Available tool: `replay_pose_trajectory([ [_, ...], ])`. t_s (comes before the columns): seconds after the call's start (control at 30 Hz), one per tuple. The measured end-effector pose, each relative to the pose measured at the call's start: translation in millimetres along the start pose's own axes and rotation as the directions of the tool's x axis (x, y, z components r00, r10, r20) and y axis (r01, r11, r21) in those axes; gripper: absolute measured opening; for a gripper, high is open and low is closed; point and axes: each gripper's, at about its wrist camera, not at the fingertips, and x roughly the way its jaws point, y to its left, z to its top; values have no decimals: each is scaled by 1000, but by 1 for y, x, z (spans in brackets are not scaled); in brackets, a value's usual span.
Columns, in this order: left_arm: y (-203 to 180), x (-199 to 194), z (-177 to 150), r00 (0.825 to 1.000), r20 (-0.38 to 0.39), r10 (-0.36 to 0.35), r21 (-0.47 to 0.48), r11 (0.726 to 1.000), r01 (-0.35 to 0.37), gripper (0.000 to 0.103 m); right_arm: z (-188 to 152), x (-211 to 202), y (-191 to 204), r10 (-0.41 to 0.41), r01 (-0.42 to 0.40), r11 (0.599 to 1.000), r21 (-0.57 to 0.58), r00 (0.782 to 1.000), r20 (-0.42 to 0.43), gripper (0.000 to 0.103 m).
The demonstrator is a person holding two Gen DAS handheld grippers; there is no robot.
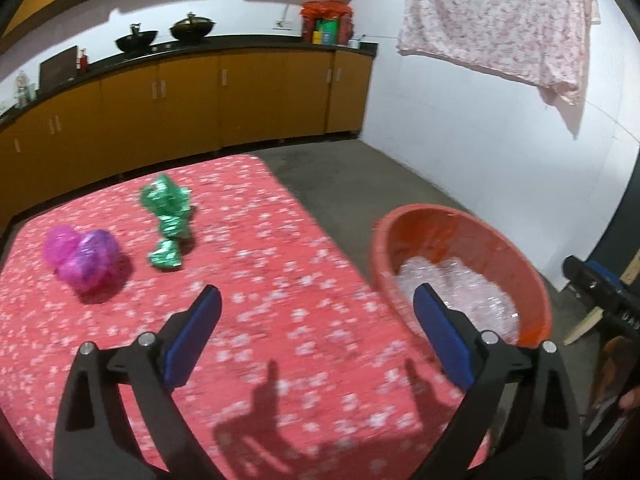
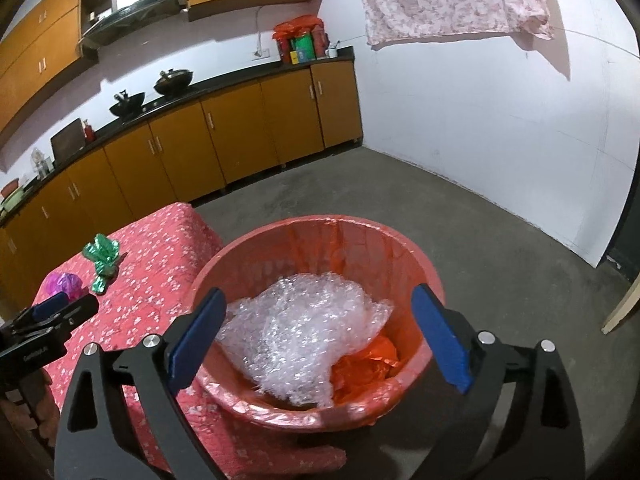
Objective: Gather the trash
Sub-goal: 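Carry both bubble-wrap bags over the basket and open both tools to drop them, then grasp the magenta bag with the left tool while the right tool grasps the green bag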
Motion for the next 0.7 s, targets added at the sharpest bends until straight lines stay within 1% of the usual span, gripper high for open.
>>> replay_pose_trajectory([
  [0.1,15,-5,-4,999,1,49,-9,999,-49,97,-2,1,11,18,-18,1000,-24,1000,-11,93],
  [0.2,37,-10,-8,995,-5,98,-38,994,-98,98,-2,2,24,39,-40,998,-48,999,-19,93],
  [0.33,63,-14,-11,986,-17,169,-88,982,-169,98,-3,5,44,64,-66,994,-82,998,-30,93],
  [0.47,101,-20,-13,969,-26,244,-160,956,-245,98,-3,12,66,99,-103,988,-115,994,-44,93],
  [0.53,115,-25,-15,961,-24,275,-180,945,-274,98,-2,16,81,122,-128,983,-131,991,-52,93],
  [0.57,127,-29,-16,953,-20,303,-191,934,-301,98,-1,19,89,136,-142,980,-139,989,-55,92],
  [0.6,132,-32,-17,948,-17,318,-196,929,-315,98,0,24,101,156,-164,975,-152,986,-61,90],
  [0.63,144,-37,-18,938,-14,345,-205,917,-341,98,1,26,109,168,-177,971,-159,983,-67,88],
  [0.7,158,-43,-19,925,-12,380,-223,901,-373,98,4,38,135,204,-217,959,-180,975,-86,84],
])
